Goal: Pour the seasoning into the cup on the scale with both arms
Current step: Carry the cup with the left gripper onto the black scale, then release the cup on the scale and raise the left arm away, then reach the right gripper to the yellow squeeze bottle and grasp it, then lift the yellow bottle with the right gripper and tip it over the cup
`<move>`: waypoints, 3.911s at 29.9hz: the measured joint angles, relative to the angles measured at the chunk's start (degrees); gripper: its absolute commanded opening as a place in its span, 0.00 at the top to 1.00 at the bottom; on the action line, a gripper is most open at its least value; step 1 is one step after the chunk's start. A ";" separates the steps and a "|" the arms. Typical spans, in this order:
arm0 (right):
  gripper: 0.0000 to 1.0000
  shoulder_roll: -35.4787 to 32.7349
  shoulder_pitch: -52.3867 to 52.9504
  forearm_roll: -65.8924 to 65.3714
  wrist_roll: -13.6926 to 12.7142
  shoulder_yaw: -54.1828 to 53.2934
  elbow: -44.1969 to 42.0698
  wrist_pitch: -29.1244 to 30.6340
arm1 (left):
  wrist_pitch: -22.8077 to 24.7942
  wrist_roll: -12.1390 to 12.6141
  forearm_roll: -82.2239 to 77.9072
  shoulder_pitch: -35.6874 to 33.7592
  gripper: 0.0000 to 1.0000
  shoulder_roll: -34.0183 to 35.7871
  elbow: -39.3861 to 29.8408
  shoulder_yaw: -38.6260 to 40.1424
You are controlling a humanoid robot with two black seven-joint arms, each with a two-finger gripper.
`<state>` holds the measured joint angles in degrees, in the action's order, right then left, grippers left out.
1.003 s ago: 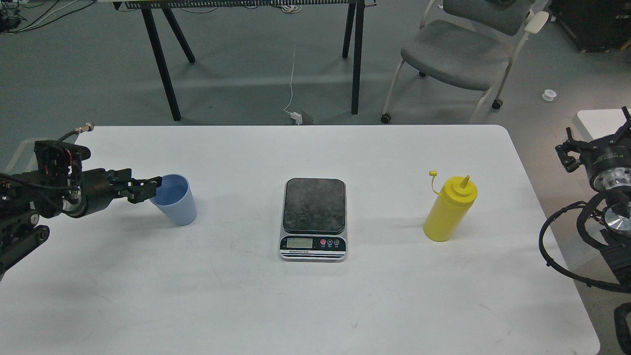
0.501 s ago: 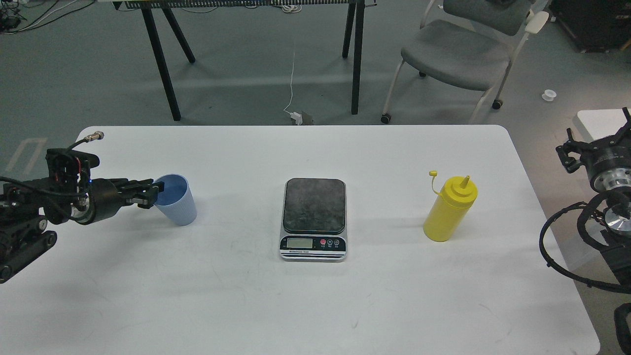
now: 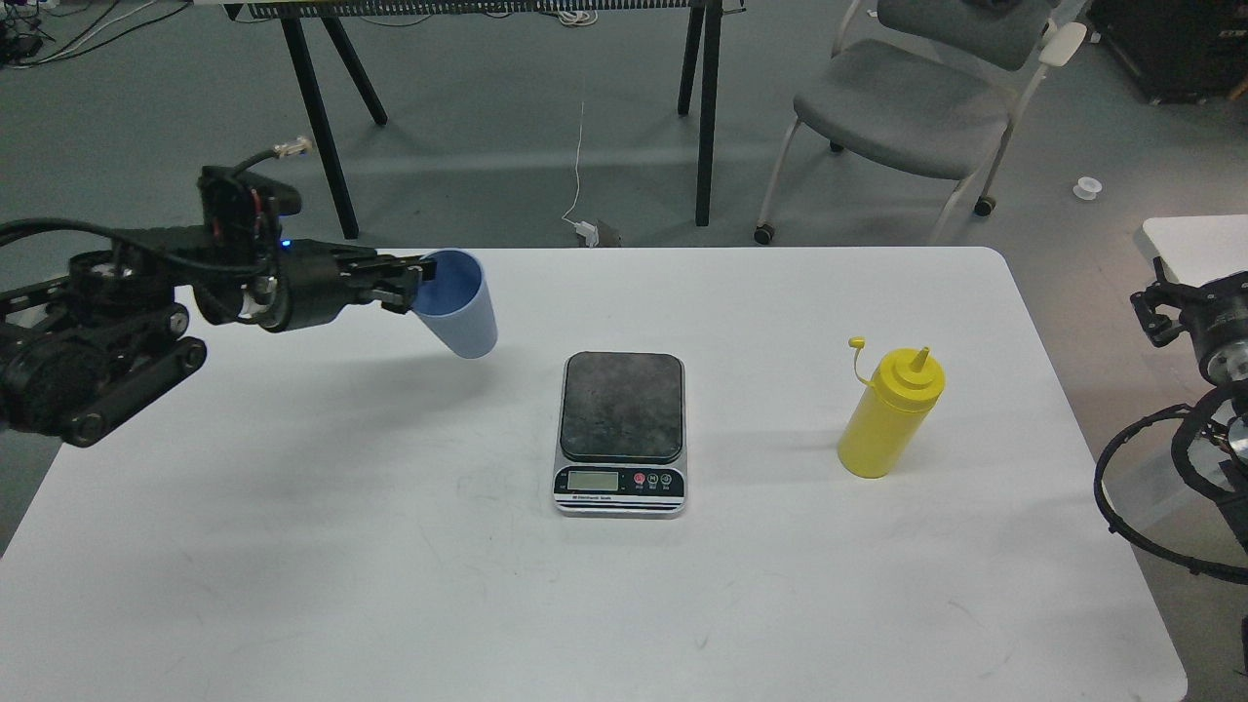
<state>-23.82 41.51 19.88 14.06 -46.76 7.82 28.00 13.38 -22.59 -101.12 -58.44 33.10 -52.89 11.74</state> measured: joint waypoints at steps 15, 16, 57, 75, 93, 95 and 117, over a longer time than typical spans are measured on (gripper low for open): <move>0.00 -1.90 -1.78 0.08 -0.02 -0.13 0.01 0.00 | 1.58 3.18 -0.68 -5.28 0.84 -20.41 8.53 -11.18; 0.00 -1.91 -1.82 0.08 -0.02 -0.13 0.03 0.00 | 1.54 3.25 -0.60 -5.20 0.75 -20.48 8.58 -11.34; 0.01 0.66 -46.90 1.53 -0.81 -6.46 61.38 0.00 | 1.72 8.42 100.49 -8.47 0.00 -14.30 19.17 27.85; 0.01 11.78 -42.11 1.48 -0.57 -8.83 55.77 0.00 | 1.74 8.59 101.18 -7.65 0.00 -13.59 19.32 27.78; 0.11 16.98 -34.95 1.48 -0.34 -11.88 44.64 0.00 | 1.57 8.41 100.69 -6.97 0.00 -13.67 19.30 27.39; 0.18 17.65 -33.72 1.48 -0.19 -11.87 42.82 0.00 | 1.56 8.41 100.69 -6.50 0.00 -13.71 19.27 27.37; 0.60 7.12 -14.30 -25.17 4.39 -12.67 44.95 0.00 | 5.54 8.11 102.34 -2.24 0.00 -11.89 18.74 30.70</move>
<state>-16.70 27.20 -5.29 18.45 -59.43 52.76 28.00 18.93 -14.49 1.23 -60.67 21.20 -34.15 42.43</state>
